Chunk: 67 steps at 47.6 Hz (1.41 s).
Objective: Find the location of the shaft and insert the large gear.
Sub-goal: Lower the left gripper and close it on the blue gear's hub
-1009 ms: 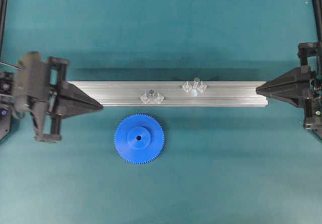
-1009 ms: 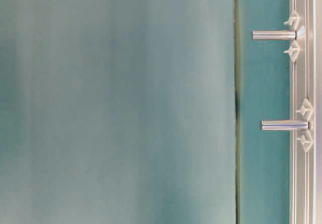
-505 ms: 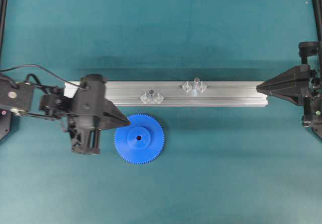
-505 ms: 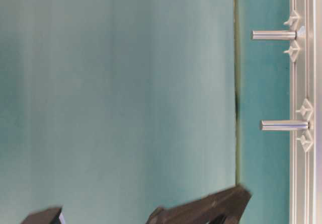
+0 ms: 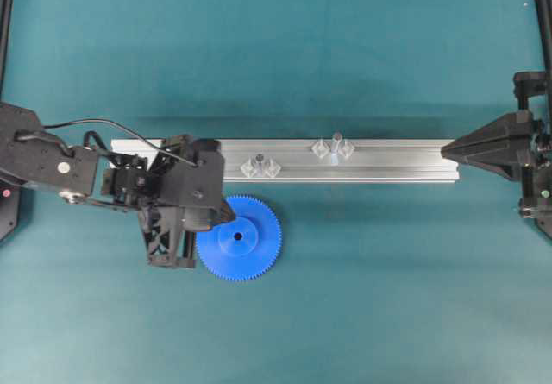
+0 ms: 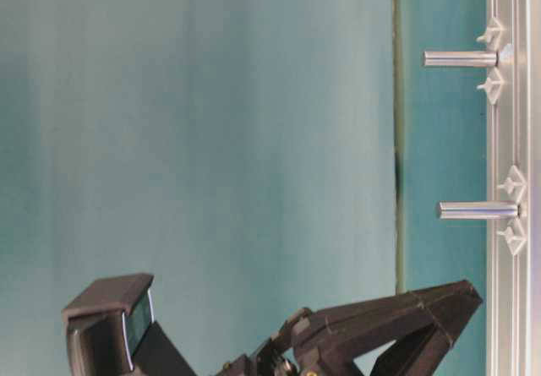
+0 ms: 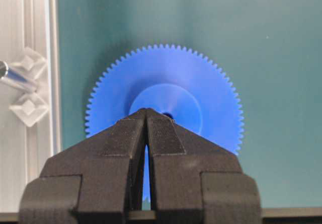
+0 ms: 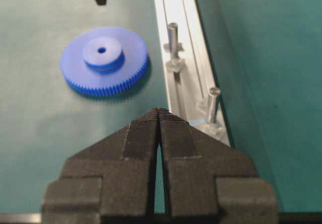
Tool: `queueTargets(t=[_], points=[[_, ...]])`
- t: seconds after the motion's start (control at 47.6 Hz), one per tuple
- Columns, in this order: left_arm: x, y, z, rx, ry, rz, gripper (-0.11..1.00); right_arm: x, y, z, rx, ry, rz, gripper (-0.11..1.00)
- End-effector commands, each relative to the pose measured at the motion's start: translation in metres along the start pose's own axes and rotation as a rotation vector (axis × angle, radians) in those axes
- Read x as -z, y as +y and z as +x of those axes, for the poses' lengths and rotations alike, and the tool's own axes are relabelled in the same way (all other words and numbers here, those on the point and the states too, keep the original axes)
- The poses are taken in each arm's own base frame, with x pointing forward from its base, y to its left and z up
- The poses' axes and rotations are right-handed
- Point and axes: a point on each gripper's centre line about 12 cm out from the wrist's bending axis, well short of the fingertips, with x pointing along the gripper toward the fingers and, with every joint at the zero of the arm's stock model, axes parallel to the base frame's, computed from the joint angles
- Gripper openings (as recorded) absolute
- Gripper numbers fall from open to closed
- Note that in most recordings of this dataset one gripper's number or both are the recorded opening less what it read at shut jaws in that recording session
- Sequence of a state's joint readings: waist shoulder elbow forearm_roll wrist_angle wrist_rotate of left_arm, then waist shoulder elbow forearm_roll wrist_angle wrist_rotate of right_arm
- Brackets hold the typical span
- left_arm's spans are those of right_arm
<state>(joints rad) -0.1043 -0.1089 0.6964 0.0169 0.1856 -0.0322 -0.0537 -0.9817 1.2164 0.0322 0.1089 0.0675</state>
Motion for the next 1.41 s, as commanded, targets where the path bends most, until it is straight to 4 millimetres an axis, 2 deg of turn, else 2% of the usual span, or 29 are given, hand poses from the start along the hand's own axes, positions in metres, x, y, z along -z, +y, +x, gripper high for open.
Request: queueTargets(t=[0.0, 0.526, 0.883, 1.388], points=[[-0.014, -0.002, -0.002, 0.003, -0.025, 0.006, 0.00, -0.004, 0.000, 0.000, 0.002, -0.011, 0.012, 0.01], [-0.014, -0.013, 0.022, 0.018, 0.127, 0.028, 0.00, 0.000, -0.001, 0.000, 0.003, -0.002, 0.012, 0.01], [-0.016, -0.013, 0.038, 0.012, 0.242, 0.031, 0.00, 0.000, -0.001, 0.000, 0.003, -0.002, 0.013, 0.01], [-0.020, -0.018, 0.052, 0.014, 0.368, 0.047, 0.00, 0.003, -0.001, 0.000, 0.005, 0.003, 0.014, 0.01]])
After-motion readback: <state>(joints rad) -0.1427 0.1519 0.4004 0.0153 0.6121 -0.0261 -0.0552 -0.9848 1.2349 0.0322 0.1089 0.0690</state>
